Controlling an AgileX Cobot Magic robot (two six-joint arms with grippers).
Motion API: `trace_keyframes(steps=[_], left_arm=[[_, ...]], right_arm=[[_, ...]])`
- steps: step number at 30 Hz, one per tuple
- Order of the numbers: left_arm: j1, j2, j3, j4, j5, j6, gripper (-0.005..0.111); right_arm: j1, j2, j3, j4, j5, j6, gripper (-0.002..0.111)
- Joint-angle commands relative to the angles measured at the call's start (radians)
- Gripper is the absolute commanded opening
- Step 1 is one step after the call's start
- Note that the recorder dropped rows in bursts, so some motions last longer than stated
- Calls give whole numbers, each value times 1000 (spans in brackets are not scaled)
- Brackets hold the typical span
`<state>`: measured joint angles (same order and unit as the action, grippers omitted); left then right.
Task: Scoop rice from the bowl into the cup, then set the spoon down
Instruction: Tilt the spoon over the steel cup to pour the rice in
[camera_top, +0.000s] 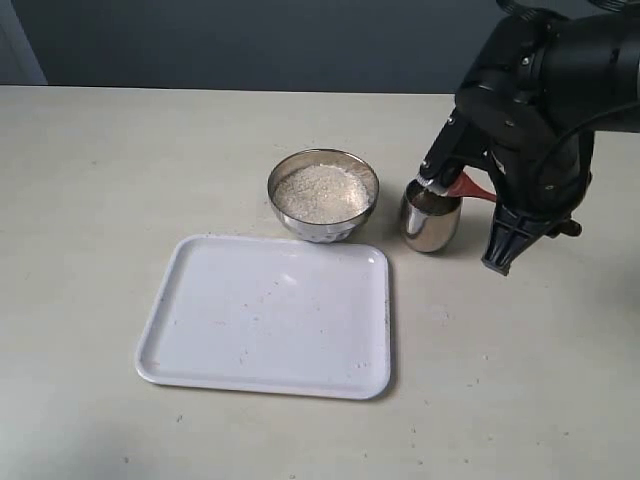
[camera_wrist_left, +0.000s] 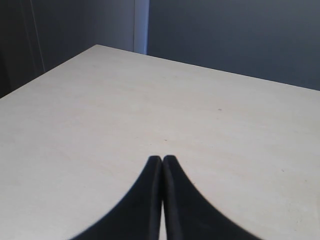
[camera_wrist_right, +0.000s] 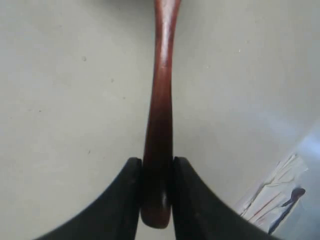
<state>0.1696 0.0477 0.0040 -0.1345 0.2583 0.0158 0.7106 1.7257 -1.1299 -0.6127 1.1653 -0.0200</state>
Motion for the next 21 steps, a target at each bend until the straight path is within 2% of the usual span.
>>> trace_keyframes(steps=[1,8,21], left_arm=[[-5,-1,-4,0,-5,-6,1],[-5,-1,-4,0,-5,-6,1],[-5,-1,-4,0,-5,-6,1]], right_arm=[[5,-6,2,-36,-5,26,-1],[66,-6,29,-151,12,92,-1],[108,-6,101,-305,1,220,-1]])
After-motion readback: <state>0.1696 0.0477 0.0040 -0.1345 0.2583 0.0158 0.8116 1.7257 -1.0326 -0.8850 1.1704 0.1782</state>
